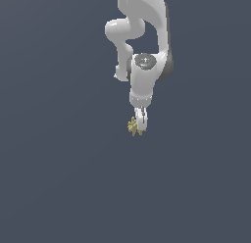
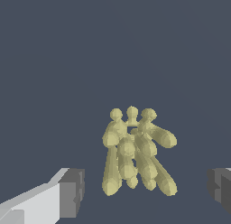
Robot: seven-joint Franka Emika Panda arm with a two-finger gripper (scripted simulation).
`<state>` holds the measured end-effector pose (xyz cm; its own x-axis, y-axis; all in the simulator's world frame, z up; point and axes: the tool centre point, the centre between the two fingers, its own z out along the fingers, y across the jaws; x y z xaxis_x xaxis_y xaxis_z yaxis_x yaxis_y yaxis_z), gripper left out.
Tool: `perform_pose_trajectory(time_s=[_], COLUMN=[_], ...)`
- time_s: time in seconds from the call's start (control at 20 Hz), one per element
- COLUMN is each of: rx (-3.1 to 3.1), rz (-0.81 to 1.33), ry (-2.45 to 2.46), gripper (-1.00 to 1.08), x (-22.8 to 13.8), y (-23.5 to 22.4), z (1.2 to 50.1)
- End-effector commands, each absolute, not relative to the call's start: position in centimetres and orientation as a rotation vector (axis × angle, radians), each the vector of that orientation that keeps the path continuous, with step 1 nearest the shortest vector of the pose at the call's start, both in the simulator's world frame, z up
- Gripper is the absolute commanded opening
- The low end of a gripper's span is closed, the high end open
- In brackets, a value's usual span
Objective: Pick up the object and move it to a goal position.
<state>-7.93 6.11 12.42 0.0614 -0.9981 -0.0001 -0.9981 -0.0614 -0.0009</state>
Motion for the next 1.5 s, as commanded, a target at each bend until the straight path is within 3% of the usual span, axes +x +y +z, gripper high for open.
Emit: perform_pose_trajectory(time_s=[0.0,0.55,0.6,1.45], rx=[-2.288,-2.284,-2.284,-2.284], rz=[0.000,0.000,0.000,-0.001], ry=[2.153,2.157,2.157,2.157], gripper=[1.00,1.00,-1.00,-1.00], x=[-8.0,-8.0,-8.0,-7.5], y=[6.1,6.1,6.1,6.1], z=[11.5,8.1,8.1,9.4])
